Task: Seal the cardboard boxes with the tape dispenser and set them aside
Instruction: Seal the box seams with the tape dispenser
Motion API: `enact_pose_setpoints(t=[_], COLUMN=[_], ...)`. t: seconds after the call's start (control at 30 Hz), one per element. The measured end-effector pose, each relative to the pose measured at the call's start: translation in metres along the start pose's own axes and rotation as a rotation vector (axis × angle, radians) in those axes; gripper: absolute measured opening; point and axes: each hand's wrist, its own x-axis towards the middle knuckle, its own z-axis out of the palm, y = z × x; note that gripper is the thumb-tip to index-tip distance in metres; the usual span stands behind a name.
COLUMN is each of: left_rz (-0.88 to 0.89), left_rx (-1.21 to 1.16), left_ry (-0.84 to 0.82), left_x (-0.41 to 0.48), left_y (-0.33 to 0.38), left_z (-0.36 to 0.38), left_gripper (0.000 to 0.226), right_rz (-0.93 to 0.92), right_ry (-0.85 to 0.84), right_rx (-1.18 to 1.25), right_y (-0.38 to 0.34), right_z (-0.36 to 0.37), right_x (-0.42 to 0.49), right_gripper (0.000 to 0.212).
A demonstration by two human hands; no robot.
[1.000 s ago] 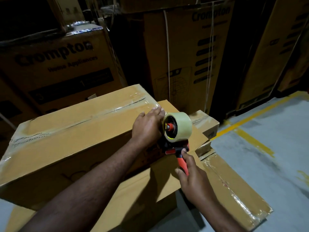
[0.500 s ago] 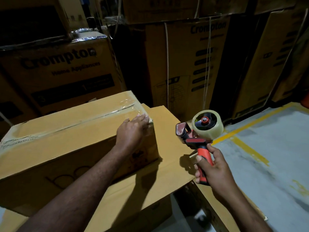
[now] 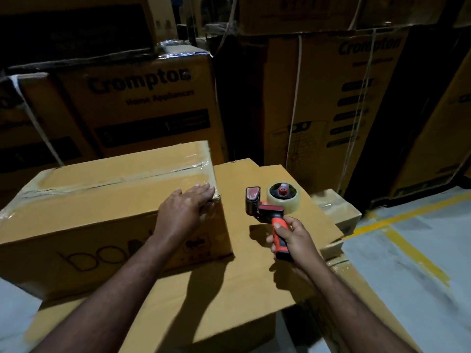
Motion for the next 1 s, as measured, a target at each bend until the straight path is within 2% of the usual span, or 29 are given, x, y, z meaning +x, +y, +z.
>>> enact_pose_setpoints(t=[0.13, 0.4, 0.5, 0.6, 0.63, 0.67, 0.7, 0.77, 0.8, 0.83, 0.9, 0.93, 1.0], left_rz=[0.015, 0.162, 0.215, 0.228, 0.222, 0.211, 0.193, 0.148, 0.131, 0.124, 0.123, 0.112, 0.075], left_rx=[0.017, 0.022, 0.1, 0.106, 0.098, 0.093, 0.089, 0.082, 0.083, 0.092, 0.117, 0.135, 0.168], left_ry=[0.018, -0.075, -0.22, -0.312, -0.311, -0.309, -0.31, -0.321, -0.328, -0.33, -0.337, -0.335, -0.318], left_x=[0.007, 0.027, 0.04, 0.046, 0.047, 0.047, 0.047, 0.046, 0.046, 0.046, 0.045, 0.044, 0.041], left_y=[-0.015, -0.019, -0.014, -0.015, -0.017, -0.018, -0.019, -0.02, -0.02, -0.018, -0.014, -0.012, -0.007], left_z=[0.001, -0.012, -0.006, 0.002, 0.004, 0.005, 0.006, 0.007, 0.007, 0.006, 0.005, 0.005, 0.005], left_gripper=[0.046, 0.043, 0.067, 0.079, 0.081, 0.084, 0.089, 0.095, 0.097, 0.098, 0.098, 0.096, 0.085], right_rz=[0.05, 0.123, 0.109, 0.093, 0.091, 0.064, -0.005, -0.193, -0.269, -0.341, -0.478, -0.514, -0.589], right_ry=[0.028, 0.14, 0.18, 0.102, 0.108, 0.111, 0.086, -0.021, -0.1, -0.184, -0.25, -0.226, -0.11], right_rx=[0.01, -0.114, -0.478, -1.141, -1.265, -1.275, -1.135, -0.614, -0.441, -0.426, -0.709, -0.829, -0.889], right_y=[0.017, 0.061, 0.066, 0.043, 0.031, 0.016, 0.002, -0.023, -0.036, -0.047, -0.046, -0.04, -0.028], right_z=[0.032, 0.067, 0.067, 0.064, 0.063, 0.064, 0.066, 0.075, 0.082, 0.09, 0.104, 0.111, 0.123], right_x=[0.052, 0.12, 0.131, 0.137, 0.136, 0.132, 0.126, 0.103, 0.089, 0.078, 0.067, 0.064, 0.058], right_gripper=[0.037, 0.036, 0.045, 0.045, 0.044, 0.042, 0.038, 0.026, 0.027, 0.034, 0.061, 0.068, 0.07])
